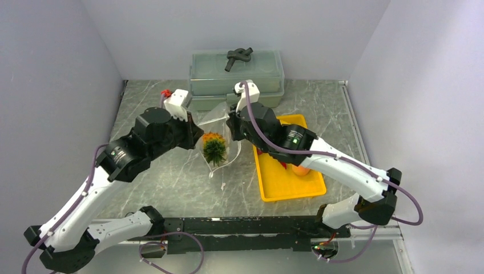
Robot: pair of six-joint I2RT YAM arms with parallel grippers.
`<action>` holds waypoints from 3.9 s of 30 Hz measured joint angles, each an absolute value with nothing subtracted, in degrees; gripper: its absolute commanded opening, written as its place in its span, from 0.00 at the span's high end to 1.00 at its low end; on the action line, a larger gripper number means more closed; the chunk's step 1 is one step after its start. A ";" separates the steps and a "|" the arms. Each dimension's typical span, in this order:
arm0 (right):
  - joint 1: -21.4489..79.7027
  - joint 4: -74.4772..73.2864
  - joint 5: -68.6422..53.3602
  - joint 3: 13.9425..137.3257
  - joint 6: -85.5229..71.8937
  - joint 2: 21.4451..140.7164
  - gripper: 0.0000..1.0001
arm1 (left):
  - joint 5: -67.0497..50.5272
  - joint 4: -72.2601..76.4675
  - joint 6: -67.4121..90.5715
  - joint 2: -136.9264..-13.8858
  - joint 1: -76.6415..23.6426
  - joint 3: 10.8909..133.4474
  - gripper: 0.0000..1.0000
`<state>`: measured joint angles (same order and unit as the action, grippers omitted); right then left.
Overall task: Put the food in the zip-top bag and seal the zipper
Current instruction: Adjust the zipper food storage bag at the center of the board, then pick up the fake fruit from the bin.
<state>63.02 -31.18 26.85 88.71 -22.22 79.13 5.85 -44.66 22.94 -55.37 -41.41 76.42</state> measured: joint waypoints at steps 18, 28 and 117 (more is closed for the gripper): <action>60.07 -29.89 23.38 86.39 -23.62 82.76 1.00 | 11.27 -47.35 21.08 -57.32 -41.45 75.90 1.00; 59.16 -21.69 19.77 85.21 -24.69 87.72 1.00 | 19.64 -50.78 18.74 -57.10 -41.45 76.31 1.00; 43.27 -54.50 33.50 58.92 -37.43 62.43 0.00 | 20.84 -42.76 18.20 -52.29 -41.06 63.00 1.00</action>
